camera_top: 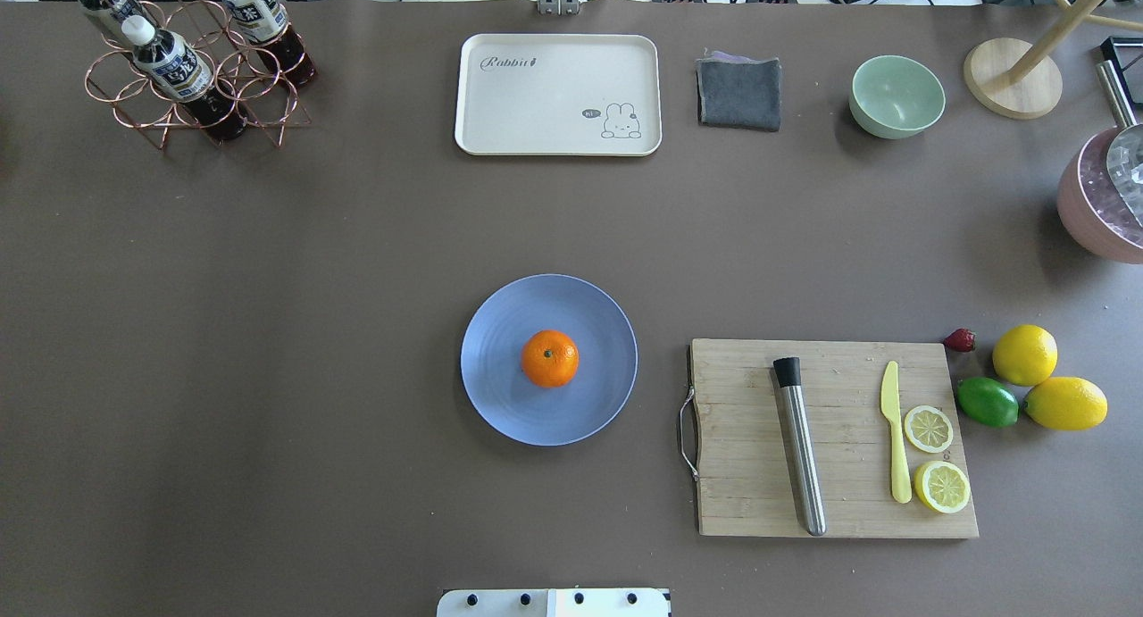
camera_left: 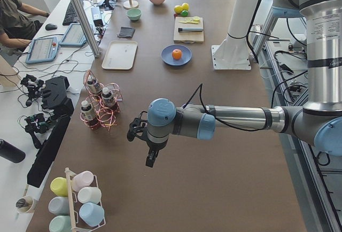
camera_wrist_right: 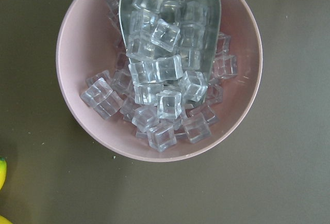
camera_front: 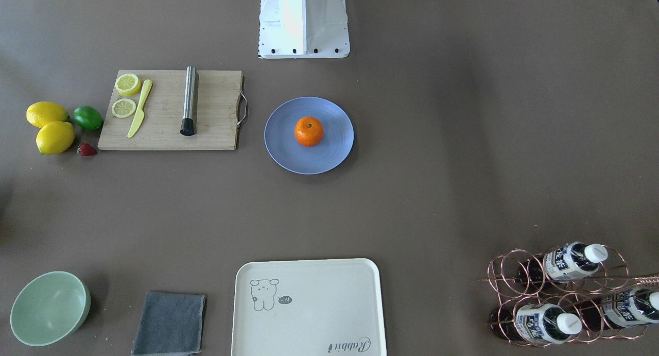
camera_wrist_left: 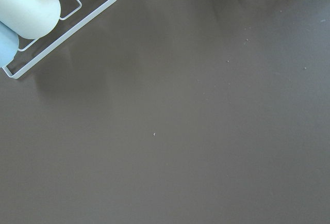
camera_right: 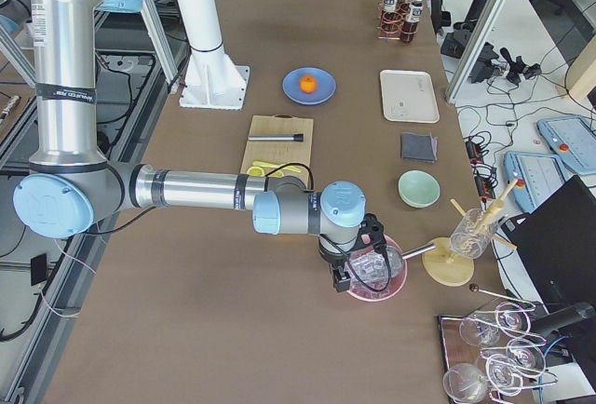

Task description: Pick orange to plate

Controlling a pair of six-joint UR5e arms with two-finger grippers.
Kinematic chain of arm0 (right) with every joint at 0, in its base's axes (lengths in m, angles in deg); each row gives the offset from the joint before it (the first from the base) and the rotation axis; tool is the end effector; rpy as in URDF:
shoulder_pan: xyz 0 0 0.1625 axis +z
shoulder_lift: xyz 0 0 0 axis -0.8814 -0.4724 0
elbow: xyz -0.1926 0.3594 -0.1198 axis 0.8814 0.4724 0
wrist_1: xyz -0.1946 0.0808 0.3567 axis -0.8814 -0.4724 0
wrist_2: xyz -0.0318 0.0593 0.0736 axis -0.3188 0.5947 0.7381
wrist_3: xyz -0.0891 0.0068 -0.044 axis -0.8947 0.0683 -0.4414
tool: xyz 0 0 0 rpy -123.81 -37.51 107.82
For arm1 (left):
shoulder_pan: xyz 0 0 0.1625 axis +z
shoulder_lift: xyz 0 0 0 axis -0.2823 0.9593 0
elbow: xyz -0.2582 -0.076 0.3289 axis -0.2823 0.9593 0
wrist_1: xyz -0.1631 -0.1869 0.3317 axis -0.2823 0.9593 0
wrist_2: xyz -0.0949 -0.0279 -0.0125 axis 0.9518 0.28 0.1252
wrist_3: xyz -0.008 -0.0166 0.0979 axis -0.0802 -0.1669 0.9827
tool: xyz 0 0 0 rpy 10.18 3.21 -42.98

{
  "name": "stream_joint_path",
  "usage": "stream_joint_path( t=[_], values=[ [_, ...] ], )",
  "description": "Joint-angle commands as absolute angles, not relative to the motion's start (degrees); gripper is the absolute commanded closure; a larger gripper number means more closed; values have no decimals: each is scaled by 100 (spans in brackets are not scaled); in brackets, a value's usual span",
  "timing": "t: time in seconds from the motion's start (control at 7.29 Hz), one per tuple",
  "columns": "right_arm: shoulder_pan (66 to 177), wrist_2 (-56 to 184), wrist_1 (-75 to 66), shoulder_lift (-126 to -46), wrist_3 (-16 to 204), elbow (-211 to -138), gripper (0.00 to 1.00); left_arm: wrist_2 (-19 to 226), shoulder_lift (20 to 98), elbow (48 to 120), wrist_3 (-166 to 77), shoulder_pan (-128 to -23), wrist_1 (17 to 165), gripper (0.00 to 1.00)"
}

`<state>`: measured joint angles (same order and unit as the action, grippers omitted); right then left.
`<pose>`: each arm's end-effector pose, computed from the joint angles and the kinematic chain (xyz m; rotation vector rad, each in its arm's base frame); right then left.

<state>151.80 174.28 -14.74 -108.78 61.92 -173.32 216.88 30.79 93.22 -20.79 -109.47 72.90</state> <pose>0.0648 -0.4768 0.6616 0.1392 -0.7483 -0.2718 -0.0865 -0.4353 0.6236 0.2425 0.7591 0.1652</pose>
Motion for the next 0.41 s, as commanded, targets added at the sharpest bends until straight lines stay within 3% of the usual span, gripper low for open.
stream_joint_path(
  t=[0.0, 0.27],
  values=[
    [15172, 17428, -1469, -10883, 6201, -17328, 0, 21683, 3077, 9332, -2079, -10947, 7296, 3],
    [15172, 17428, -1469, -10891, 6210, -17345, 0, 21666, 3085, 9332, -2079, -10938, 7296, 3]
  ],
)
